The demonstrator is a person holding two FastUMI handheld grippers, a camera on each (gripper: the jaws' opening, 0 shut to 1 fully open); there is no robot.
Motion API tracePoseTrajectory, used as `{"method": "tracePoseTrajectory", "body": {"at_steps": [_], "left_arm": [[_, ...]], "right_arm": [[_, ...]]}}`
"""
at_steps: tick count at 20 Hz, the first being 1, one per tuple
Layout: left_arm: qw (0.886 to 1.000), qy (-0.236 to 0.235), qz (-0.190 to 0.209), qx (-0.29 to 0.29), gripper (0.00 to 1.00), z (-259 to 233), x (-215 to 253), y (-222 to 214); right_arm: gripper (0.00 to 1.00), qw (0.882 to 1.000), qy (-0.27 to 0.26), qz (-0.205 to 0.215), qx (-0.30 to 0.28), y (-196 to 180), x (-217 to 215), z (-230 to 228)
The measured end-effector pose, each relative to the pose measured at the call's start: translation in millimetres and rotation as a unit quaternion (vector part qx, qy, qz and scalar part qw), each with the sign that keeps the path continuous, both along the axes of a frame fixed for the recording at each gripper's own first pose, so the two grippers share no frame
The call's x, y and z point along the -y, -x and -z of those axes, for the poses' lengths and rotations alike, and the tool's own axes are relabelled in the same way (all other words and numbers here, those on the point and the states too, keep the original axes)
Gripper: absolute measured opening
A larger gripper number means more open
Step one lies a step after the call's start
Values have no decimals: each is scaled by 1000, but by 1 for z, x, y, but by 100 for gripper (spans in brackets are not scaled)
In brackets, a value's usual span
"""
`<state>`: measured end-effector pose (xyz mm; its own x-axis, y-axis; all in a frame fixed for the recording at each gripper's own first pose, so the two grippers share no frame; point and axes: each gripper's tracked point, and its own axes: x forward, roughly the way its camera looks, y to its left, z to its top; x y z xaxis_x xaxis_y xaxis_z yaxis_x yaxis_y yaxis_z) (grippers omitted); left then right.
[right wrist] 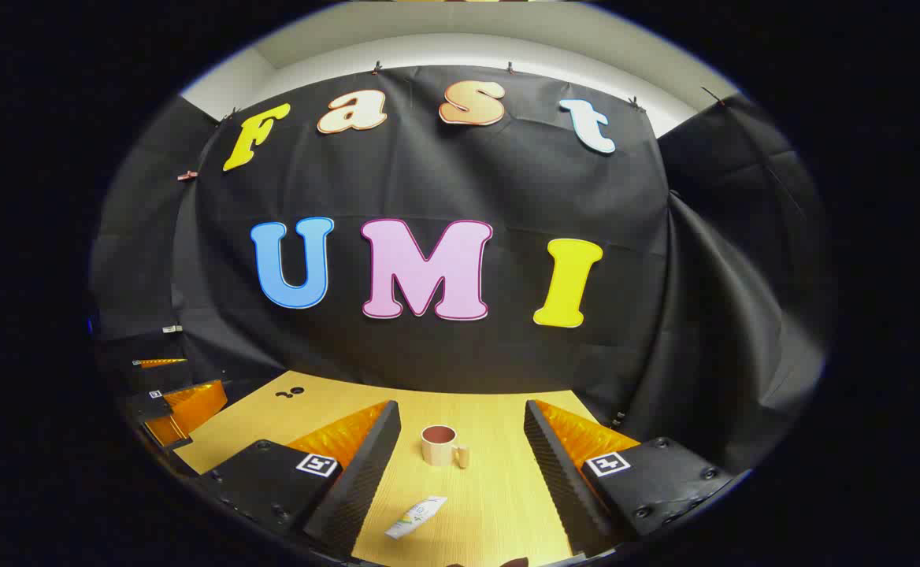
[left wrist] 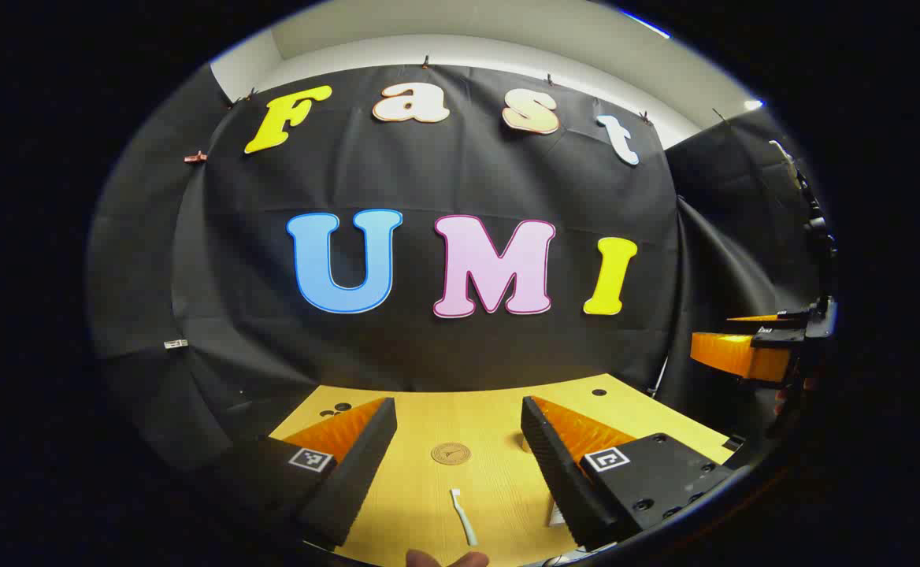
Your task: Put the toothbrush and toothpaste on the desktop into the cup, then pick up the cup and place it on the coaster on the desktop.
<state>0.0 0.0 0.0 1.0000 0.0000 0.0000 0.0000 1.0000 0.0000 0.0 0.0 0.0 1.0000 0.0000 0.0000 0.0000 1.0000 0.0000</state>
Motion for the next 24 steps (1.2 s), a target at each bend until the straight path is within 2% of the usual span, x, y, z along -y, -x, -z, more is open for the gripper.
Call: {"method": "tracePoseTrajectory", "body": {"at_steps": [1,9,14,17,19,22,24], "left_arm": [[1000,-1,1,0,100,1,1,1],[1000,-7,4,-4,100,4,4,3],[1000,-7,5,-12,100,11,3,0],[1000,-9,5,-21,100,22,-2,1],[1000,-12,6,-26,100,31,-7,1],[999,-15,9,-37,100,47,-15,3],[999,-14,12,-48,100,62,-22,5]], "right_arm": [[97,1000,0,-1,-1,0,1,0],[96,1000,1,-8,-5,-1,0,3],[97,999,10,-2,-32,-8,-2,16],[97,996,0,-7,-90,-12,-10,42],[97,989,-6,-11,-145,-16,-21,69],[98,975,17,-5,-221,-28,-31,117],[98,961,26,-6,-276,-31,-40,154]]}}
